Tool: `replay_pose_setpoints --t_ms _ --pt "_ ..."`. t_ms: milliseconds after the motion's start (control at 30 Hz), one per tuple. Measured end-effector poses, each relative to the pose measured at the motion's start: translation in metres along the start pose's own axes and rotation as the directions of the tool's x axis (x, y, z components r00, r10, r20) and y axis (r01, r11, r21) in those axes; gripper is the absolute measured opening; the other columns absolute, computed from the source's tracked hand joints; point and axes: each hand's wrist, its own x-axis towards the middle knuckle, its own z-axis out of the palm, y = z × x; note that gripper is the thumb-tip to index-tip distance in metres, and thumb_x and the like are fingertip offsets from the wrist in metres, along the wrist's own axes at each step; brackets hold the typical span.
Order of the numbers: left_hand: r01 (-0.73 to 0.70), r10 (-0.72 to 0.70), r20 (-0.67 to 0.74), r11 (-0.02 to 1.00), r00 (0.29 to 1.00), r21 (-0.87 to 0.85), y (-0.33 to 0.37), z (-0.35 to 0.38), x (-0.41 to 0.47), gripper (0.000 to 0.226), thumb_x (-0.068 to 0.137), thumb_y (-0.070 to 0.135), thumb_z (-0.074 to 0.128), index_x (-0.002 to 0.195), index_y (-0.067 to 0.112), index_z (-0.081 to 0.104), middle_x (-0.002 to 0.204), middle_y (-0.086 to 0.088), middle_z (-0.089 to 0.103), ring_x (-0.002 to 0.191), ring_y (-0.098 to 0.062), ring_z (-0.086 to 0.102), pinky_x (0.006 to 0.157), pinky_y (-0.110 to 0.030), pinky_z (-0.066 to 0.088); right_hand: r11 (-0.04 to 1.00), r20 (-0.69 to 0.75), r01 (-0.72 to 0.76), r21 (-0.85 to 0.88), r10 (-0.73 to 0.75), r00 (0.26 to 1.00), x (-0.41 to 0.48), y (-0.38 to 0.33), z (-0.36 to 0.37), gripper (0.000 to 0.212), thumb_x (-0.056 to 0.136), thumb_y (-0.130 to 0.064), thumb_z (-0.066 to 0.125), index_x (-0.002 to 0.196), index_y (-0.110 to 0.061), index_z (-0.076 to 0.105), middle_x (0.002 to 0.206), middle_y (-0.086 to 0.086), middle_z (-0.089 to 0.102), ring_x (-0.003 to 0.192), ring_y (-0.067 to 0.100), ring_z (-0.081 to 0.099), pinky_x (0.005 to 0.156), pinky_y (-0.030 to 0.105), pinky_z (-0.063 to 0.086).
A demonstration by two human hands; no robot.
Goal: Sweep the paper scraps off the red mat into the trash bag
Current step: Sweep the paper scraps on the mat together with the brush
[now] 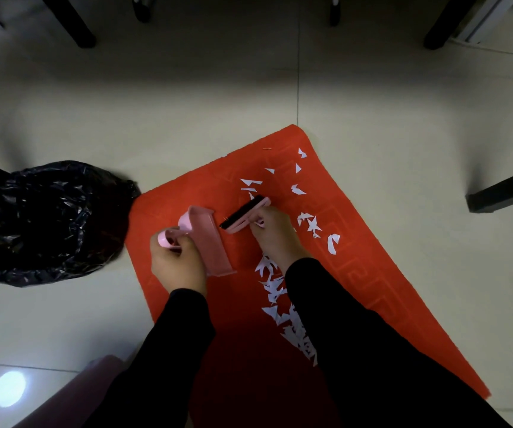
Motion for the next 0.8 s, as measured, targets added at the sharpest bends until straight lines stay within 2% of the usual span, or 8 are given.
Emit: replay_pose_setpoints --t_ms 100,233,333,433,500,600,700,800 --pt "0.009 -0.009 0.003 1.000 1.000 -0.010 0.000 0.002 -0.001 0.018 0.090 0.008 0.050 0.106 0.004 0.058 0.084 -0.001 0.055 0.080 -0.017 0.053 0.057 -0.012 0.037 0.998 -0.049 -0.062 -0.025 0.061 0.997 -0.001 0.003 -0.003 0.016 0.092 -0.005 0.049 0.092 -0.002 0.064 0.092 0.008 0.065 0.074 0.013 0.060 0.070 0.026 0.052" --pt "0.015 -0.015 0.004 1.000 1.000 -0.004 0.002 0.003 -0.009 0.018 0.091 0.009 0.050 0.107 0.005 0.058 0.089 -0.004 0.056 0.082 -0.016 0.052 0.067 -0.018 0.037 0.992 -0.148 -0.120 -0.033 0.114 0.982 -0.005 0.002 -0.018 0.014 0.085 -0.002 0.051 0.078 0.002 0.062 0.059 -0.003 0.058 0.045 0.004 0.052 0.051 0.021 0.044" --pt "0.022 -0.022 0.009 1.000 1.000 -0.016 0.002 0.003 -0.012 0.017 0.091 0.009 0.049 0.106 0.006 0.058 0.089 -0.004 0.056 0.081 -0.016 0.052 0.069 -0.020 0.038 0.997 -0.203 -0.076 0.000 0.074 0.976 -0.006 -0.003 -0.024 0.016 0.084 0.000 0.050 0.077 0.002 0.064 0.061 -0.002 0.059 0.045 0.004 0.052 0.052 0.018 0.043" --pt "0.009 -0.009 0.007 1.000 1.000 -0.014 0.000 0.004 -0.013 0.015 0.091 0.009 0.049 0.103 0.007 0.058 0.083 -0.002 0.056 0.081 -0.018 0.053 0.072 -0.025 0.041 0.999 -0.149 -0.021 0.030 0.025 0.988 -0.004 -0.006 -0.019 0.016 0.090 -0.004 0.050 0.087 -0.004 0.065 0.088 0.002 0.065 0.072 0.010 0.060 0.076 0.023 0.051" --pt "0.006 -0.006 0.004 1.000 1.000 -0.008 -0.001 0.004 -0.013 0.014 0.092 0.010 0.050 0.102 0.007 0.058 0.079 0.000 0.055 0.080 -0.018 0.053 0.073 -0.025 0.041 0.999 -0.073 -0.028 0.028 0.030 0.997 -0.003 -0.003 -0.014 0.014 0.093 -0.008 0.050 0.094 -0.004 0.064 0.097 0.002 0.061 0.085 0.011 0.058 0.080 0.023 0.049" --pt "0.001 -0.001 -0.002 1.000 1.000 -0.005 -0.001 0.004 -0.013 0.015 0.092 0.011 0.050 0.103 0.007 0.058 0.081 0.000 0.056 0.081 -0.018 0.053 0.074 -0.026 0.042 0.997 -0.034 -0.073 -0.006 0.072 0.997 -0.004 0.010 -0.010 0.016 0.095 -0.009 0.047 0.094 -0.004 0.062 0.098 0.006 0.064 0.078 0.011 0.059 0.072 0.022 0.048" --pt "0.009 -0.009 0.005 1.000 1.000 -0.012 0.000 0.004 -0.014 0.017 0.091 0.010 0.050 0.105 0.006 0.058 0.072 0.010 0.051 0.080 -0.017 0.052 0.073 -0.024 0.039 0.990 -0.073 -0.136 -0.041 0.132 0.988 -0.006 0.014 -0.014 0.018 0.091 -0.005 0.046 0.091 -0.001 0.063 0.081 0.005 0.063 0.059 0.009 0.050 0.056 0.019 0.041" --pt "0.003 -0.003 0.000 1.000 1.000 -0.017 0.001 0.004 -0.015 0.017 0.092 0.011 0.050 0.106 0.007 0.058 0.075 0.006 0.053 0.080 -0.017 0.053 0.072 -0.024 0.039 0.989 -0.132 -0.140 -0.043 0.134 0.982 -0.007 0.009 -0.022 0.018 0.085 0.000 0.047 0.083 0.006 0.063 0.071 0.012 0.063 0.054 0.014 0.049 0.054 0.025 0.040"
